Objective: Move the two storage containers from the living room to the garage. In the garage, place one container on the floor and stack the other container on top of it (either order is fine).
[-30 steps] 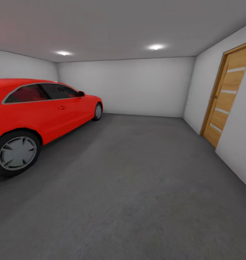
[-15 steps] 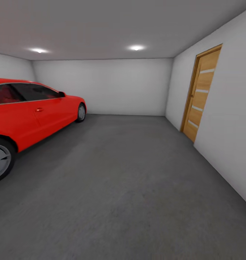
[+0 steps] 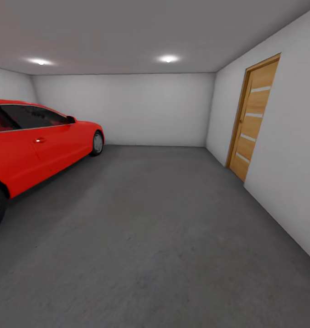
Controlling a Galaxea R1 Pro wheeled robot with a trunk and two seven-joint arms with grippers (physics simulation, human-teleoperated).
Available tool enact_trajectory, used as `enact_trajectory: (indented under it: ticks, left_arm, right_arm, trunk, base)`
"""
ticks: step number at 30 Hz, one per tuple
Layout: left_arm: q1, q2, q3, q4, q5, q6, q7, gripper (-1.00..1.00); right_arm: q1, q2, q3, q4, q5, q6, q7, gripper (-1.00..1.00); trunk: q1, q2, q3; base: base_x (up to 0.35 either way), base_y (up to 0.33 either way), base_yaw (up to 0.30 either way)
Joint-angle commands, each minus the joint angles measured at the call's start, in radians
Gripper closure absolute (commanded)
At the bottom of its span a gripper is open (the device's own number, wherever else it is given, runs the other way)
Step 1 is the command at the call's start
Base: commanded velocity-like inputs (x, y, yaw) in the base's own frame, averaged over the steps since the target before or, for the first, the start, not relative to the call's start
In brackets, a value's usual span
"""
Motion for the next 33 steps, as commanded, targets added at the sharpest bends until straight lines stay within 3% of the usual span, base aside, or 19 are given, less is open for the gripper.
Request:
enact_trajectory:
  ticks: [1,12,33]
  left_arm:
    - [0.0,0.0,0.0,-0.001,0.008,0.0,0.001,-1.0]
    - [-0.001,0.001,0.0,-0.061,0.017,0.0,0.002,-1.0]
    - [-0.001,0.005,0.003,-0.061,0.022,-0.011,0.002,-1.0]
  right_arm:
    - [0.0,0.0,0.0,0.0,0.009,-0.003,0.0,-1.0]
    - [0.0,-0.01,-0.001,0.0,0.009,-0.004,0.0,-1.0]
    - [0.0,-0.014,-0.002,0.0,0.009,-0.004,0.0,-1.0]
  trunk:
    - [0.001,0.0,-0.001]
    - [0.001,0.0,-0.001]
    - [0.001,0.0,-0.001]
  base:
    - [0.325,0.0,0.0]
    - [0.325,0.0,0.0]
    - [0.325,0.0,0.0]
